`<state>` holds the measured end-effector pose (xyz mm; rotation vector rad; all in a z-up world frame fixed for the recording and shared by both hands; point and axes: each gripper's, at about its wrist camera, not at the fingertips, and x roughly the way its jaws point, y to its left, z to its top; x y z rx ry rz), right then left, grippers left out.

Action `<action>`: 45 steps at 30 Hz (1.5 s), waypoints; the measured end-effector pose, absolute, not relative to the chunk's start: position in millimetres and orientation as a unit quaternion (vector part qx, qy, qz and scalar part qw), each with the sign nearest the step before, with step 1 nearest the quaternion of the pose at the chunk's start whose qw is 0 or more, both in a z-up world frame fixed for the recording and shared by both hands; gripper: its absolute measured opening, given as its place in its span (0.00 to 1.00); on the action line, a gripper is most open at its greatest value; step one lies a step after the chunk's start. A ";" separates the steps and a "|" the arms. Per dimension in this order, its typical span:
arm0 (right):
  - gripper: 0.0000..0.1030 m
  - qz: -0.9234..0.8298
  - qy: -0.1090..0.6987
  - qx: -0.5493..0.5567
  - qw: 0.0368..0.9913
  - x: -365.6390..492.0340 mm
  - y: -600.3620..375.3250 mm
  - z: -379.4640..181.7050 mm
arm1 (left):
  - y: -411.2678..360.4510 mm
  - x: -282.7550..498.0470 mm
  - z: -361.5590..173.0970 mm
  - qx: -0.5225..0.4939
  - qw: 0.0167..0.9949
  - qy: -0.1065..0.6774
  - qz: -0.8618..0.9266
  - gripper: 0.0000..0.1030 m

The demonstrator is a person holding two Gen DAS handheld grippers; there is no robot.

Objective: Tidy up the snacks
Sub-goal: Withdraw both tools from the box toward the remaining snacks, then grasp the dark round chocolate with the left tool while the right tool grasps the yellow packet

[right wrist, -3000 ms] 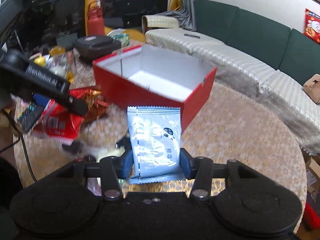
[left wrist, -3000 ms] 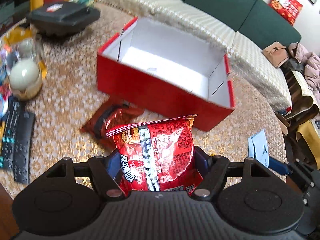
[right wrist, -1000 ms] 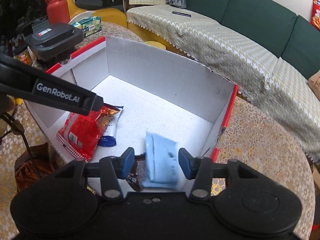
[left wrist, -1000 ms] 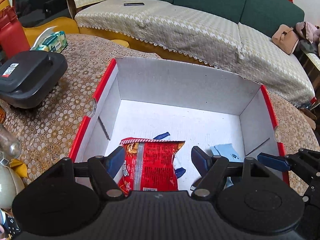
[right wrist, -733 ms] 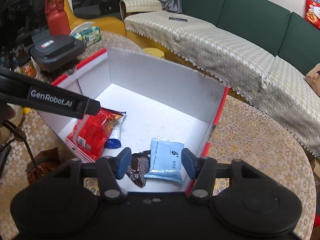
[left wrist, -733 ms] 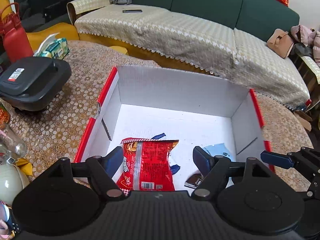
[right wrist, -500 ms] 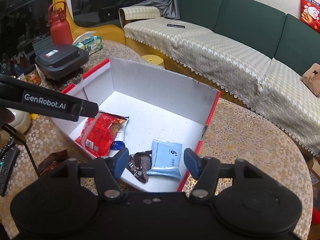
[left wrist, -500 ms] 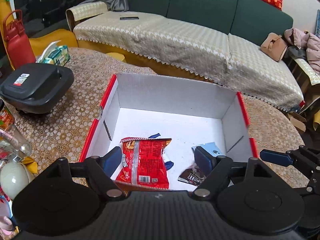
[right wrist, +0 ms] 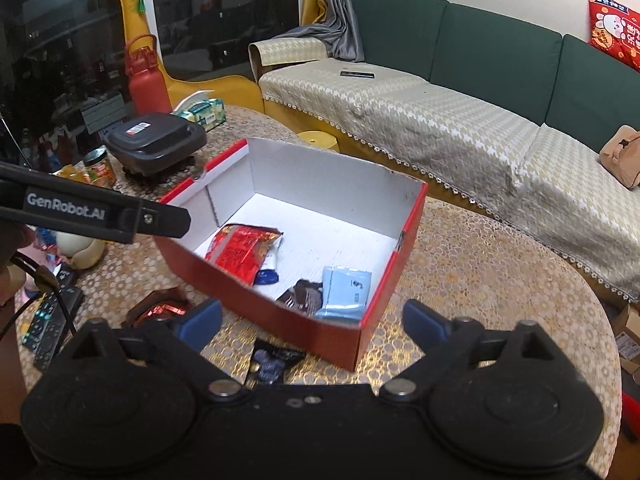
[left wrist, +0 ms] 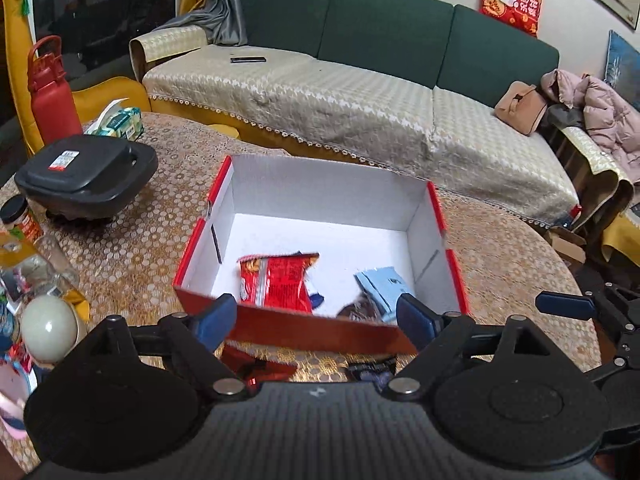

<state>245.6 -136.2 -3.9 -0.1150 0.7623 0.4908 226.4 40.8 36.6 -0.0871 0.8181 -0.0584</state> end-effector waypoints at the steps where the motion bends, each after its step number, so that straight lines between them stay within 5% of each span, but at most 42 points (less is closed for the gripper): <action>1: 0.98 0.238 0.368 -0.055 0.897 241.4 -138.8 -4.6 | 40.8 221.4 36.3 -0.045 0.916 0.397 -0.030 0.89; 4: 1.00 0.236 0.373 -0.050 0.896 230.0 -146.1 -9.5 | 40.9 207.2 35.0 -0.054 0.916 0.396 -0.033 0.97; 25: 0.99 0.234 0.415 -0.046 0.878 182.6 -175.3 -74.9 | 41.5 139.2 -50.9 -0.055 0.873 0.484 -0.038 0.97; 45: 0.83 0.248 0.421 -0.129 0.863 206.1 -154.8 -133.7 | 20.9 143.8 -103.6 0.024 0.862 0.501 -0.070 0.92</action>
